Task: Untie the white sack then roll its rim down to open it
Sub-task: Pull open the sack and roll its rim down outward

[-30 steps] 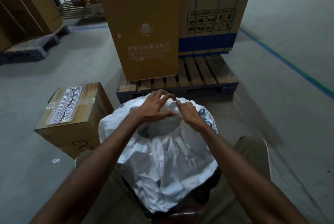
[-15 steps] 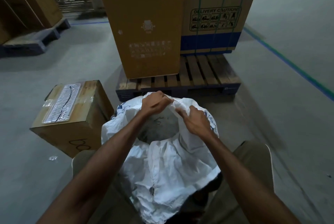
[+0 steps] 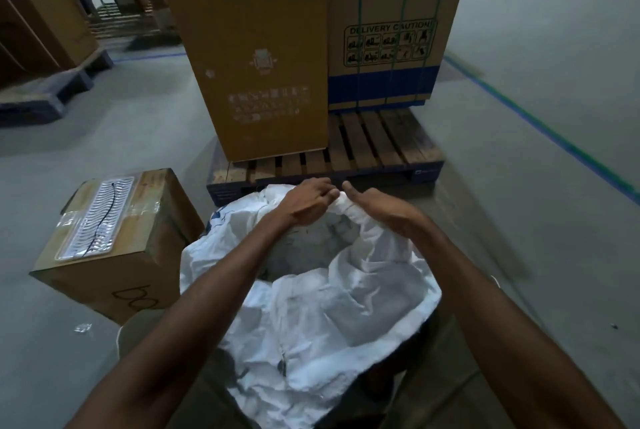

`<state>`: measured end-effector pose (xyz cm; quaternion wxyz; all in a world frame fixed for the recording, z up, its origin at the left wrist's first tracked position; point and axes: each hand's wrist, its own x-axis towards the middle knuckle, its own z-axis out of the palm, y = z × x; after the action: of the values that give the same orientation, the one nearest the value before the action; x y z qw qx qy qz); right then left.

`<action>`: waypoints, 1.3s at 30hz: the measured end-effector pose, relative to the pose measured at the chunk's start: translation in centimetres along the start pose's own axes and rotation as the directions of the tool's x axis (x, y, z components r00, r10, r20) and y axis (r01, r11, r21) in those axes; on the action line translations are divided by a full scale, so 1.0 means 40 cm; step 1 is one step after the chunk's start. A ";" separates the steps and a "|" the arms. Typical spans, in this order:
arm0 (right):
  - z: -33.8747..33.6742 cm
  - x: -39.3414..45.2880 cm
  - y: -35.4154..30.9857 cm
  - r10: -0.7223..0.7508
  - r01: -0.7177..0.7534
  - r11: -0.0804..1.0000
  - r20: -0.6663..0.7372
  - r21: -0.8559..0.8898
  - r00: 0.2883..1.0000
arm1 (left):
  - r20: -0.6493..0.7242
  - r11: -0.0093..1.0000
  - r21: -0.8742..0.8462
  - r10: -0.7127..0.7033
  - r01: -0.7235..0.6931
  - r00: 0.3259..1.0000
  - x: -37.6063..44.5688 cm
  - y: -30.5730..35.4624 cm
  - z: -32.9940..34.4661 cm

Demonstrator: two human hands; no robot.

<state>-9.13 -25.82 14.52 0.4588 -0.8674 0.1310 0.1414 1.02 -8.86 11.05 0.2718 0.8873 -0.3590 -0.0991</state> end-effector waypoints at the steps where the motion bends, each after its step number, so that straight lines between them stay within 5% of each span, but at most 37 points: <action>1: 0.008 -0.005 0.005 -0.032 0.029 0.998 -0.058 -0.047 0.998 | 0.005 0.995 0.073 -0.066 0.066 0.998 0.013 0.007 -0.002; 5: 0.085 -0.024 0.070 0.038 -0.148 0.923 -0.298 -0.355 0.954 | 0.040 0.930 0.247 -0.290 0.272 0.956 0.071 -0.020 -0.008; 11: 0.095 -0.027 0.098 0.038 -0.043 0.999 -0.399 -0.002 0.916 | 0.182 0.981 -0.025 -0.186 0.194 0.965 0.074 -0.008 -0.046; 16: 0.000 -0.063 0.053 0.020 -0.012 0.994 -0.074 0.107 0.997 | 0.189 0.969 0.066 0.222 -0.238 0.956 0.030 0.007 -0.017; 20: -0.035 -0.077 0.043 0.076 -0.086 0.990 0.094 0.110 0.993 | 0.132 0.982 -0.028 0.189 -0.187 0.973 0.036 0.036 0.028; 24: 0.008 -0.053 0.072 0.058 -0.090 0.986 -0.213 -0.143 0.975 | 0.024 0.994 0.093 0.047 -0.049 0.999 0.064 0.059 0.051; 27: 0.061 -0.042 0.104 0.080 -0.301 0.868 -0.485 -0.396 0.871 | -0.057 0.988 0.085 -0.121 0.125 0.991 0.084 0.065 0.056; 29: 0.073 -0.036 0.115 0.172 -0.315 0.923 -0.496 -0.220 0.851 | -0.097 0.977 0.046 -0.204 0.210 0.974 0.094 0.059 0.051; 31: 0.075 -0.019 0.124 0.228 -0.179 0.971 -0.393 0.156 0.891 | -0.118 0.963 0.060 -0.256 0.264 0.960 0.098 0.055 0.046; 33: 0.076 0.001 0.127 0.258 -0.103 0.897 -0.320 0.431 0.911 | -0.098 0.967 0.044 -0.245 0.250 0.965 0.099 0.046 0.037; 39: 0.026 0.005 0.098 0.147 0.117 0.677 -0.289 0.726 0.946 | 0.256 0.998 -0.062 -0.002 0.018 0.967 0.066 0.037 -0.018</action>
<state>-10.46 -27.12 10.93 0.7389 -0.6194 0.2574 -0.0638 2.35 -11.27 12.52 0.2509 0.8598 -0.3832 -0.2256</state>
